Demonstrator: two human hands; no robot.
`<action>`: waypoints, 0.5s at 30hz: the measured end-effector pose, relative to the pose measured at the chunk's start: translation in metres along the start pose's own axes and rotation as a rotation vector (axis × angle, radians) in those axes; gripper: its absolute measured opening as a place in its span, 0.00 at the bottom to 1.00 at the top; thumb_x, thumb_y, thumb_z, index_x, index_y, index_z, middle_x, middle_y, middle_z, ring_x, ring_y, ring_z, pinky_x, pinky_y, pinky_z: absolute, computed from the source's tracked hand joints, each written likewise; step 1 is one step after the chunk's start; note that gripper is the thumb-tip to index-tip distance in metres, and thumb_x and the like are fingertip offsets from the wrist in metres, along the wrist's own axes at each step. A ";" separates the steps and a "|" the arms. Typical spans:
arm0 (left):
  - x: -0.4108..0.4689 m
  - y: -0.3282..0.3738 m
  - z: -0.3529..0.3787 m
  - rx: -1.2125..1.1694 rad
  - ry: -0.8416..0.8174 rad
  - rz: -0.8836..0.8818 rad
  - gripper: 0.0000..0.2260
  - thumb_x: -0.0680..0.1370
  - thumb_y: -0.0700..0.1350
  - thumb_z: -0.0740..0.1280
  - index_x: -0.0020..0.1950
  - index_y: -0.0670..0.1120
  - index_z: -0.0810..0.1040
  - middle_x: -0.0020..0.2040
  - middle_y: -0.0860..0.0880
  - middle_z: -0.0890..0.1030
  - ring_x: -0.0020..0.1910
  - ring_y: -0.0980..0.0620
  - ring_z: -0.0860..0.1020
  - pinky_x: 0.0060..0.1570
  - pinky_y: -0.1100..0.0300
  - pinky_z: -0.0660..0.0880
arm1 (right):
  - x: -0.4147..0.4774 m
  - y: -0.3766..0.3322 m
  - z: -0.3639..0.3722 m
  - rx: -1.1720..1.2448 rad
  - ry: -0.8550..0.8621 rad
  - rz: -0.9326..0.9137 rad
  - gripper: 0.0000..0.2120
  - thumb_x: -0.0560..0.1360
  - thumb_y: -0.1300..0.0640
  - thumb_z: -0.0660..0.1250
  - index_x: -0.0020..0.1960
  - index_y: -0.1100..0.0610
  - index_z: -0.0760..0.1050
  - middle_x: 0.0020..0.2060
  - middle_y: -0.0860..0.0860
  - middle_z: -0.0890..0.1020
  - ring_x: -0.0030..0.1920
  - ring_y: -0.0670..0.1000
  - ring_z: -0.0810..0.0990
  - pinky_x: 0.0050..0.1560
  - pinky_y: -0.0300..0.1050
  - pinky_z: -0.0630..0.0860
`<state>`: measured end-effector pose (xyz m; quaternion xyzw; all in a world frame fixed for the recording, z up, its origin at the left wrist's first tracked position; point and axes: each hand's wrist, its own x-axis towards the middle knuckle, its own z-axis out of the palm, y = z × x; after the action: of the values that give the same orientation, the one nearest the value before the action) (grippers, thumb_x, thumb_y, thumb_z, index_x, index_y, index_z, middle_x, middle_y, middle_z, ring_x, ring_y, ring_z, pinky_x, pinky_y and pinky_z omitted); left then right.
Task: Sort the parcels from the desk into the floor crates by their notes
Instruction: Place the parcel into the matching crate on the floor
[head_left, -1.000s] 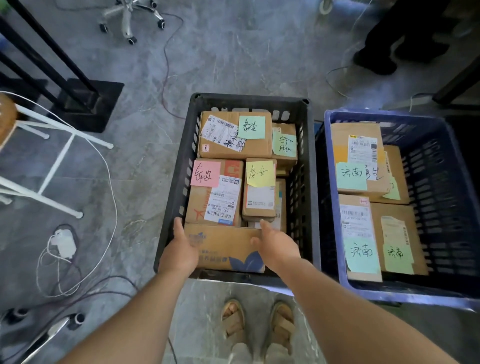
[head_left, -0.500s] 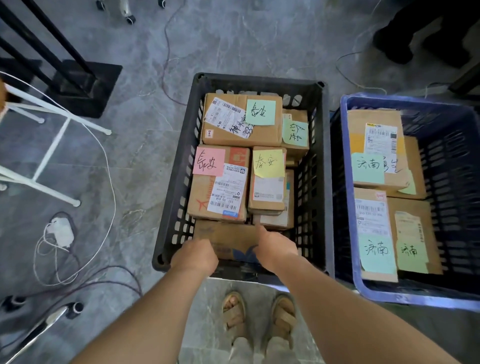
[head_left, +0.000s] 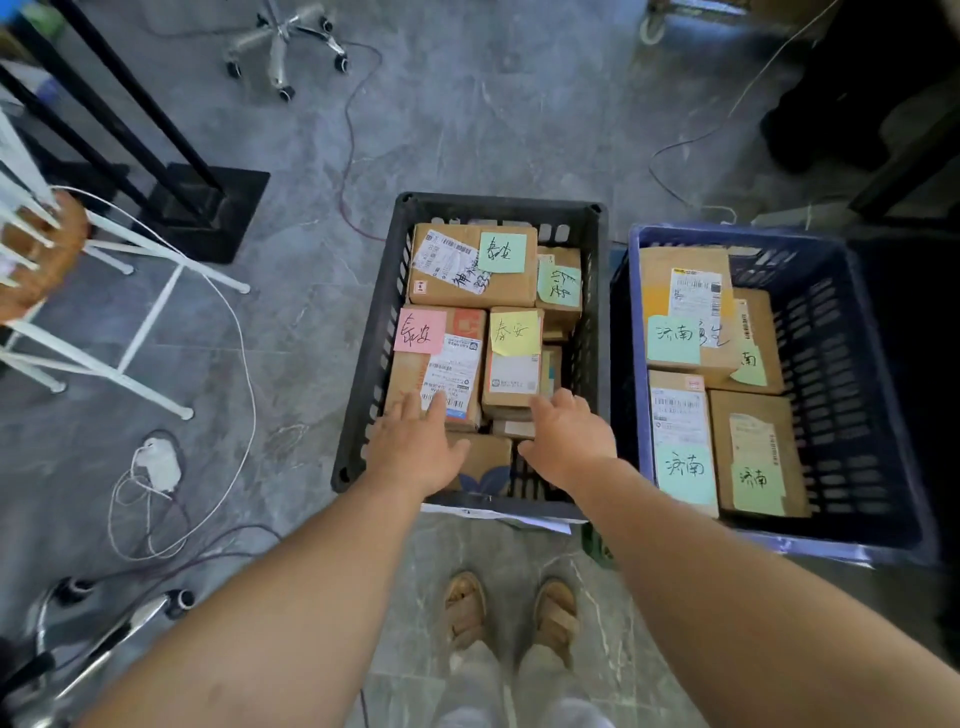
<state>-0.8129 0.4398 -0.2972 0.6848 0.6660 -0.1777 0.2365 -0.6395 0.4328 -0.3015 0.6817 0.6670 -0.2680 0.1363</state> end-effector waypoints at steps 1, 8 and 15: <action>-0.009 0.006 -0.008 0.011 0.022 0.017 0.34 0.80 0.60 0.58 0.80 0.49 0.49 0.79 0.43 0.52 0.77 0.43 0.52 0.73 0.48 0.55 | -0.010 0.001 -0.010 -0.002 0.020 -0.010 0.24 0.78 0.51 0.64 0.70 0.55 0.63 0.64 0.56 0.69 0.65 0.57 0.67 0.51 0.49 0.72; -0.064 0.043 -0.058 0.054 0.157 0.127 0.35 0.80 0.61 0.57 0.80 0.51 0.42 0.80 0.44 0.42 0.79 0.44 0.43 0.75 0.47 0.44 | -0.083 0.014 -0.071 0.002 0.245 0.006 0.22 0.79 0.53 0.62 0.71 0.55 0.63 0.66 0.55 0.68 0.66 0.57 0.67 0.56 0.50 0.71; -0.109 0.080 -0.086 0.170 0.271 0.375 0.36 0.80 0.62 0.56 0.79 0.52 0.39 0.79 0.44 0.37 0.78 0.43 0.38 0.75 0.41 0.39 | -0.167 0.033 -0.094 -0.046 0.376 0.185 0.31 0.78 0.44 0.62 0.76 0.53 0.56 0.74 0.56 0.61 0.72 0.58 0.63 0.65 0.53 0.67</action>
<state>-0.7445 0.3973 -0.1582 0.8315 0.5355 -0.0924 0.1155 -0.5842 0.3422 -0.1388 0.7747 0.6213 -0.1072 0.0492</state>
